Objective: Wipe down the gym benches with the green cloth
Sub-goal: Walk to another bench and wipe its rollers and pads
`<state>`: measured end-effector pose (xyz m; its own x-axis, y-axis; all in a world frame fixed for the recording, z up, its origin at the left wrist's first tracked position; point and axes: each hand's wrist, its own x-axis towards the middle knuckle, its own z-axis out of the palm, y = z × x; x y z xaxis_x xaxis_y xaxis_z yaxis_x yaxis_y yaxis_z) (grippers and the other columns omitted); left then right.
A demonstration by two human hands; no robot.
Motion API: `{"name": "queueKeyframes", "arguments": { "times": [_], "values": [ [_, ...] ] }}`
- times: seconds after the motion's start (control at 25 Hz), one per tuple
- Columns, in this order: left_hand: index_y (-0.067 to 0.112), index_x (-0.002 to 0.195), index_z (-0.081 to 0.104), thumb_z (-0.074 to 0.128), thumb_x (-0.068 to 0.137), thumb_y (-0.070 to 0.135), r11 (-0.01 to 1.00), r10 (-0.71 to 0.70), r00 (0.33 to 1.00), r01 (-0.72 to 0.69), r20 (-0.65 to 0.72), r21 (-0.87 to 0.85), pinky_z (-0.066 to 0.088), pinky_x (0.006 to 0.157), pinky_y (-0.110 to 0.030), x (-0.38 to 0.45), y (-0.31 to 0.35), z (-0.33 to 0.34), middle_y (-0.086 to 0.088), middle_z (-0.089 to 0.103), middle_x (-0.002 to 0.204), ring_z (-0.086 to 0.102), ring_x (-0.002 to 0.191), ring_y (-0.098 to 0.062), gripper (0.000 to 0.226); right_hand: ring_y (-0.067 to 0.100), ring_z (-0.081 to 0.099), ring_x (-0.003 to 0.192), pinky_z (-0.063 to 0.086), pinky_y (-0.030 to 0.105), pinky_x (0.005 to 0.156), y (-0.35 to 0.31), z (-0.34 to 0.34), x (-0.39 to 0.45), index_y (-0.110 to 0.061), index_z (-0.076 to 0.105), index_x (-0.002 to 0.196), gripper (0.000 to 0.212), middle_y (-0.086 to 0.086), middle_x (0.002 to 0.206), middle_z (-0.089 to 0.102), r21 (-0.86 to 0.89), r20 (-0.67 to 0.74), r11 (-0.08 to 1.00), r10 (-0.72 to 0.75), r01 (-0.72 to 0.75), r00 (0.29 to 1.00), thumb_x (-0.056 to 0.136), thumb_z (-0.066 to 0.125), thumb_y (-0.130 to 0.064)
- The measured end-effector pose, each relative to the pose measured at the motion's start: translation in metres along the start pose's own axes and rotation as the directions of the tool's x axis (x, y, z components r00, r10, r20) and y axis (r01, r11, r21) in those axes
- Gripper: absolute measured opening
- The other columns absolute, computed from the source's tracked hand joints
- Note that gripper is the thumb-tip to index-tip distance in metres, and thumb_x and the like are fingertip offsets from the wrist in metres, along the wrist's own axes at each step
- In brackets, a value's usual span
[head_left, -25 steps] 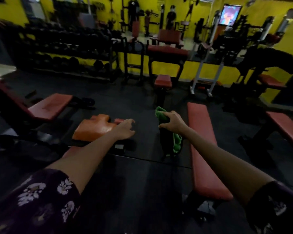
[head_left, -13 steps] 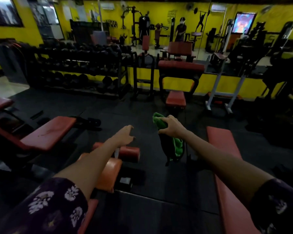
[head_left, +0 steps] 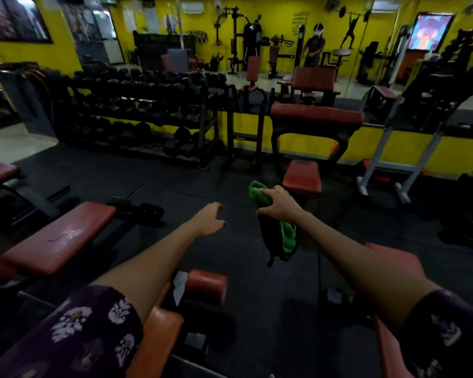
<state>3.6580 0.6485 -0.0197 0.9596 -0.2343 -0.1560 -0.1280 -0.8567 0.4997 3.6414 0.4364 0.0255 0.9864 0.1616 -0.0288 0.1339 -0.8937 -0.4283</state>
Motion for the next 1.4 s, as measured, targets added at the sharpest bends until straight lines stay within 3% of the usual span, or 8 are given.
{"name": "queueKeyframes", "arguments": {
  "times": [0.12, 0.28, 0.48, 0.8, 0.96, 1.2, 1.28, 1.4],
  "values": [
    [0.007, 0.144, 0.028, 0.056, 0.093, 0.025, 0.998, -0.055, 0.998, 0.055, -0.016, 0.02, 0.032, 0.105, -0.033, 0.078, 0.006, -0.01, -0.012, 0.031, 0.149, 0.035, 0.134, -0.027, 0.061, 0.031, 0.047, 0.109, 0.041, 0.033, 0.09, 0.032, -0.009, 0.076, -0.024, 0.036, 0.144, 0.071, 0.01, 0.111, 0.039, 0.027, 0.022, 0.999, -0.035, 0.035, 0.999, 0.082, 0.07, -0.034],
    [0.007, 0.144, 0.029, 0.055, 0.093, 0.023, 0.996, -0.082, 0.995, 0.08, -0.057, -0.032, 0.032, 0.105, -0.032, 0.168, 0.035, -0.03, -0.012, 0.033, 0.148, 0.036, 0.133, -0.026, 0.06, 0.031, 0.045, 0.113, 0.038, 0.03, 0.09, 0.064, -0.037, 0.177, -0.024, 0.036, 0.144, 0.069, 0.014, 0.121, 0.041, 0.035, 0.066, 0.996, -0.085, 0.083, 0.994, 0.083, 0.069, -0.032],
    [0.005, 0.144, 0.029, 0.054, 0.094, 0.02, 0.987, -0.148, 0.981, 0.139, -0.128, -0.078, 0.032, 0.103, -0.028, 0.259, 0.043, -0.063, -0.014, 0.034, 0.146, 0.036, 0.132, -0.026, 0.059, 0.029, 0.048, 0.108, 0.038, 0.028, 0.085, 0.076, -0.058, 0.282, -0.027, 0.037, 0.144, 0.067, 0.006, 0.106, 0.036, 0.037, 0.106, 0.983, -0.184, 0.181, 0.977, 0.085, 0.067, -0.03],
    [0.006, 0.143, 0.03, 0.055, 0.093, 0.022, 0.955, -0.287, 0.933, 0.261, -0.217, -0.141, 0.033, 0.106, -0.033, 0.417, -0.022, -0.102, -0.013, 0.035, 0.147, 0.036, 0.133, -0.027, 0.058, 0.027, 0.047, 0.109, 0.04, 0.031, 0.09, 0.07, -0.048, 0.48, -0.022, 0.036, 0.145, 0.069, 0.012, 0.12, 0.041, -0.007, 0.158, 0.947, -0.316, 0.321, 0.936, 0.084, 0.068, -0.032],
    [0.006, 0.143, 0.03, 0.056, 0.093, 0.024, 0.922, -0.378, 0.888, 0.335, -0.262, -0.193, 0.032, 0.106, -0.033, 0.481, -0.062, -0.136, -0.013, 0.034, 0.147, 0.035, 0.134, -0.026, 0.06, 0.028, 0.046, 0.11, 0.04, 0.032, 0.09, 0.041, -0.041, 0.575, -0.025, 0.035, 0.145, 0.067, 0.012, 0.121, 0.04, -0.017, 0.23, 0.901, -0.419, 0.434, 0.879, 0.085, 0.066, -0.03],
    [0.006, 0.14, 0.035, 0.058, 0.091, 0.022, 0.823, -0.568, 0.756, 0.509, -0.325, -0.254, 0.033, 0.103, -0.031, 0.512, -0.126, -0.173, -0.013, 0.038, 0.144, 0.04, 0.13, -0.025, 0.057, 0.029, 0.044, 0.116, 0.038, 0.034, 0.096, -0.015, -0.007, 0.672, -0.025, 0.035, 0.145, 0.067, 0.012, 0.124, 0.04, 0.047, 0.358, 0.802, -0.57, 0.595, 0.74, 0.085, 0.066, -0.03],
    [0.006, 0.14, 0.036, 0.058, 0.091, 0.02, 0.756, -0.654, 0.67, 0.577, -0.352, -0.307, 0.034, 0.103, -0.03, 0.509, -0.146, -0.183, -0.013, 0.039, 0.143, 0.041, 0.129, -0.025, 0.056, 0.029, 0.045, 0.116, 0.039, 0.034, 0.097, -0.036, 0.011, 0.698, -0.024, 0.036, 0.144, 0.068, 0.011, 0.123, 0.04, 0.085, 0.393, 0.748, -0.632, 0.658, 0.668, 0.084, 0.067, -0.029],
    [0.003, 0.138, 0.037, 0.059, 0.091, 0.019, 0.626, -0.776, 0.486, 0.665, -0.401, -0.406, 0.034, 0.102, -0.03, 0.491, -0.171, -0.186, -0.016, 0.041, 0.142, 0.043, 0.128, -0.028, 0.054, 0.028, 0.047, 0.112, 0.041, 0.034, 0.097, -0.073, 0.036, 0.725, -0.025, 0.036, 0.145, 0.069, 0.009, 0.117, 0.04, 0.148, 0.457, 0.614, -0.738, 0.775, 0.498, 0.084, 0.067, -0.028]
  ]
}}
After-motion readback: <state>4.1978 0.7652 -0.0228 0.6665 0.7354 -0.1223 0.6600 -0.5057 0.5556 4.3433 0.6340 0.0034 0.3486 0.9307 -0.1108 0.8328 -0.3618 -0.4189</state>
